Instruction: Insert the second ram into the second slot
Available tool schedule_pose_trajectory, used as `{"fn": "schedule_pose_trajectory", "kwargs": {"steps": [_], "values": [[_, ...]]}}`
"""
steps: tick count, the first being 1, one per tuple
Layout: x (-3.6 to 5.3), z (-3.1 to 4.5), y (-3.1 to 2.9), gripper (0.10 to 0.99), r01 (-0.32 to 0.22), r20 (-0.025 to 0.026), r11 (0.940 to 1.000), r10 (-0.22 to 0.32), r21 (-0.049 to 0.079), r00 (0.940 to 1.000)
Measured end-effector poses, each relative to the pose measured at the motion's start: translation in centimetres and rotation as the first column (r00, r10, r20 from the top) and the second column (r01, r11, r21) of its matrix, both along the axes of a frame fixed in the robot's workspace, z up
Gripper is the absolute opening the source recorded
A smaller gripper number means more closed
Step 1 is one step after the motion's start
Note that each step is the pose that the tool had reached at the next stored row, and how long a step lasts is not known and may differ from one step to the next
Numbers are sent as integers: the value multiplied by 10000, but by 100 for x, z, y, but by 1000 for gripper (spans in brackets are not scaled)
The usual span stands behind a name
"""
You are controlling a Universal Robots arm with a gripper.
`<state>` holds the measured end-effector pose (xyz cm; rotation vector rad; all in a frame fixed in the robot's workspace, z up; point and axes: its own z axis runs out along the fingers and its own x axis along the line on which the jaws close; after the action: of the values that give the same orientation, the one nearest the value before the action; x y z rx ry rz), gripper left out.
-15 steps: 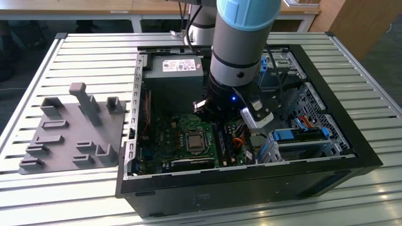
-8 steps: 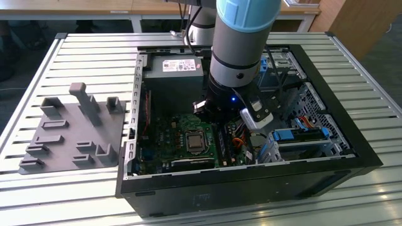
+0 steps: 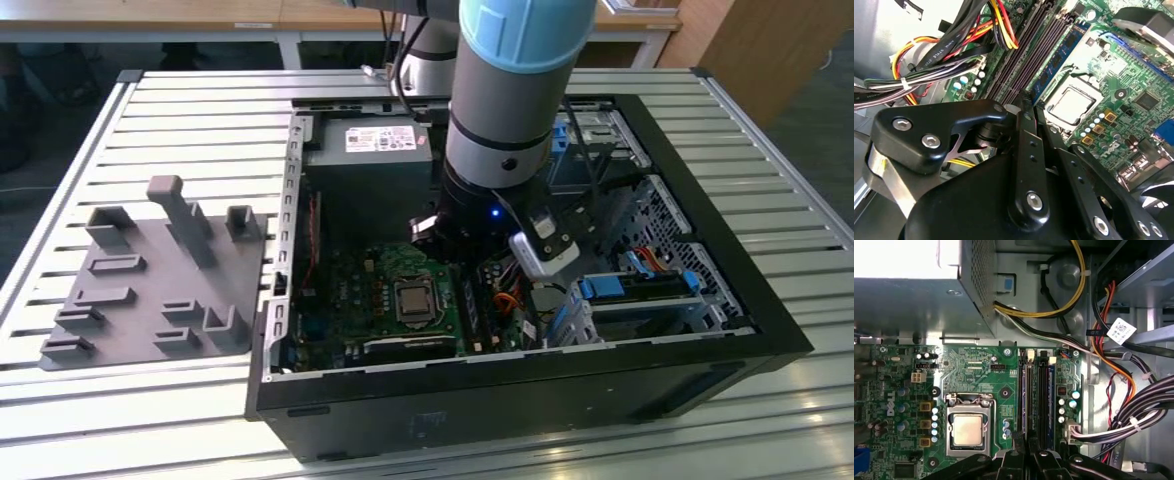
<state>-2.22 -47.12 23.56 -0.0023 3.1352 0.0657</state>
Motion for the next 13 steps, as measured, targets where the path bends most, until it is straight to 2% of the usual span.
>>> {"fn": "schedule_pose_trajectory", "kwargs": {"steps": [6, 13], "values": [[0, -74, 0, 141, 85, -1, 10000, -85, -1, 10000], [22, -121, -2, 141, 136, 0, 9999, -136, -2, 9999]]}}
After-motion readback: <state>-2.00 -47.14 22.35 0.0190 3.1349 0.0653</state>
